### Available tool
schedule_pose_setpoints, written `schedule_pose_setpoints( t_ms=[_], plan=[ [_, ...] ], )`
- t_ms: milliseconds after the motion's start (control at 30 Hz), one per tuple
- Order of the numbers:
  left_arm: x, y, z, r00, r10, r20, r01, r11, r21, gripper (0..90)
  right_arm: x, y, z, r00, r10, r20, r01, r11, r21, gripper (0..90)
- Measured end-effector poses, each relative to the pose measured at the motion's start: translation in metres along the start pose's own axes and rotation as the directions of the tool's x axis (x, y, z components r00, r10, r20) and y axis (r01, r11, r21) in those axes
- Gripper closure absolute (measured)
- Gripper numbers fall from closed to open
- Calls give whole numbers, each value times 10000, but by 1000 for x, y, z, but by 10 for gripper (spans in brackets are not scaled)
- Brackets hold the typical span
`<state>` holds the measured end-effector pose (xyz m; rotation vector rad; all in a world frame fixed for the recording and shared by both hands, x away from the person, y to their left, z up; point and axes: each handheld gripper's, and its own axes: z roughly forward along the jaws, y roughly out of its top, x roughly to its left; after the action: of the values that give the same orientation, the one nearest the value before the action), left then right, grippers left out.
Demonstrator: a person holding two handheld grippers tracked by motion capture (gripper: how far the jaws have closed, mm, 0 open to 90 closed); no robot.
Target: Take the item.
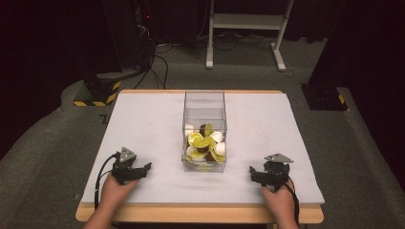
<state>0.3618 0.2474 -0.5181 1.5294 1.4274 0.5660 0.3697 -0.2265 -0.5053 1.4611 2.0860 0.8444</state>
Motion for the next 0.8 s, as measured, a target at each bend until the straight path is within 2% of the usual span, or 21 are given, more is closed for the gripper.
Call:
schedule_pose_setpoints(
  t_ms=[133,267,333,400,567,600,800],
  plan=[
    [1,0,-1,9999,119,-1,-119,9999,107,263,0,0,0,10000,11,-2,-11,10000,6,90],
    [0,0,0,10000,61,-6,-61,10000,54,263,0,0,0,10000,-37,-2,37,10000,-11,90],
    [1,1,-1,9997,224,18,-224,9995,216,261,0,0,0,10000,-22,-13,22,10000,-12,91],
    [1,1,0,9999,131,23,-132,9998,154,258,-1,0,0,10000,-23,-26,23,10000,-11,91],
    [1,1,0,9997,237,29,-237,9996,168,256,-1,0,0,10000,-26,-41,26,10000,-19,92],
    [0,1,1,10000,80,29,-81,9999,91,257,-1,1,0,10000,-42,-53,42,10000,-1,93],
    [1,0,0,9998,176,32,-176,9997,167,257,-1,3,-1,9995,-213,-225,214,9998,24,127]
  ],
)
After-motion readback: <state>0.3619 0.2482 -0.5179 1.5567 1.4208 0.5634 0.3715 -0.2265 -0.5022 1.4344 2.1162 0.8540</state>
